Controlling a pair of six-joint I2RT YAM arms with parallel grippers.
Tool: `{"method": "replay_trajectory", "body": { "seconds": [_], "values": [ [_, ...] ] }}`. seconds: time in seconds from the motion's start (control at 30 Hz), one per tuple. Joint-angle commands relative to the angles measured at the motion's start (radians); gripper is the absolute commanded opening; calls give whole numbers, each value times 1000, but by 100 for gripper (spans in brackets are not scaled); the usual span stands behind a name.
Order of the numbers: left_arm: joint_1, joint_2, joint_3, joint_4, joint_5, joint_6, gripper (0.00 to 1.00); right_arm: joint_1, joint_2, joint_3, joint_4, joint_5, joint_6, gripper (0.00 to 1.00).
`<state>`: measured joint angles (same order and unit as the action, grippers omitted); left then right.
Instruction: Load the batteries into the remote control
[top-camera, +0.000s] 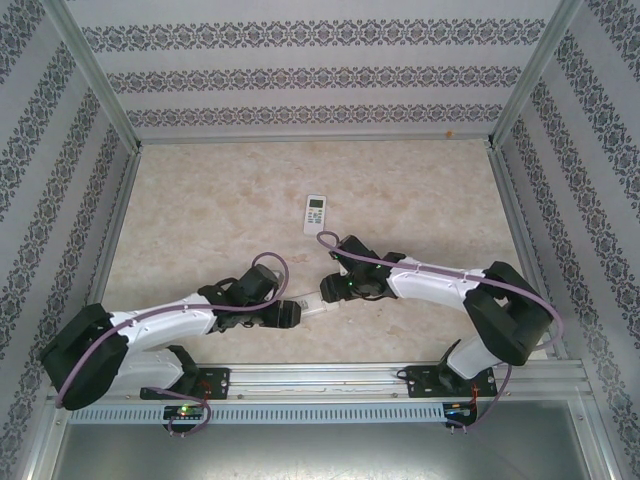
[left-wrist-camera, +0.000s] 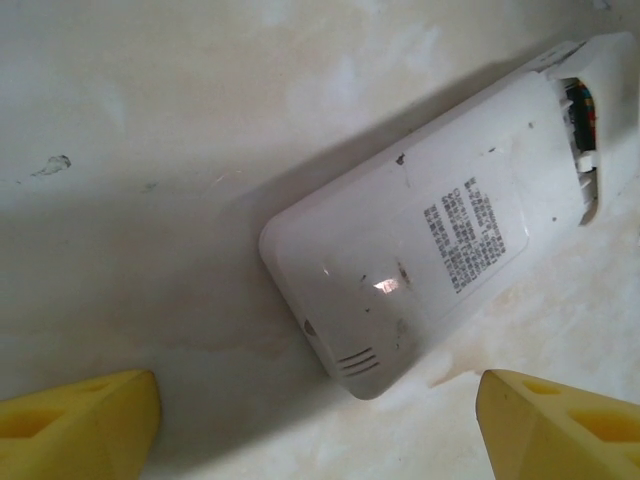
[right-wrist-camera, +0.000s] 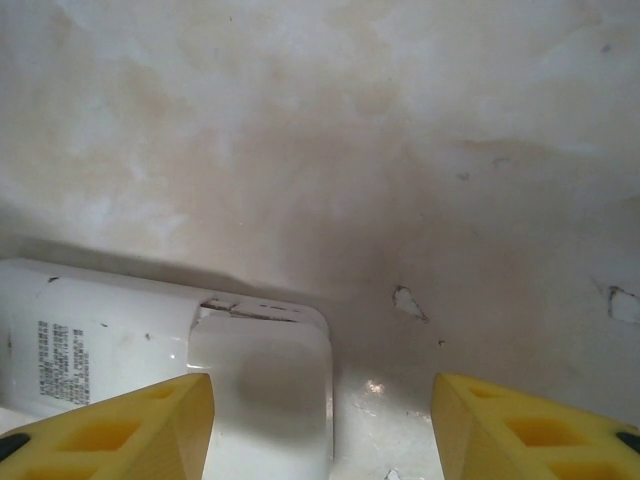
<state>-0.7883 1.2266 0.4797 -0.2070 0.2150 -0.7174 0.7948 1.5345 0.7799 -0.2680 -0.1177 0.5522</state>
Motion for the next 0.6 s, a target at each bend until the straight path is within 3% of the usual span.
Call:
{"method": "replay_trajectory", "body": {
  "seconds": [0.0, 0.57],
  "values": [
    [-11, 42, 17, 59, 5, -16, 83, 8, 22, 7, 9, 10, 40, 58],
    [-11, 202, 23, 124, -31, -12, 75, 24, 126, 39, -17, 91, 126, 55]
  ]
}}
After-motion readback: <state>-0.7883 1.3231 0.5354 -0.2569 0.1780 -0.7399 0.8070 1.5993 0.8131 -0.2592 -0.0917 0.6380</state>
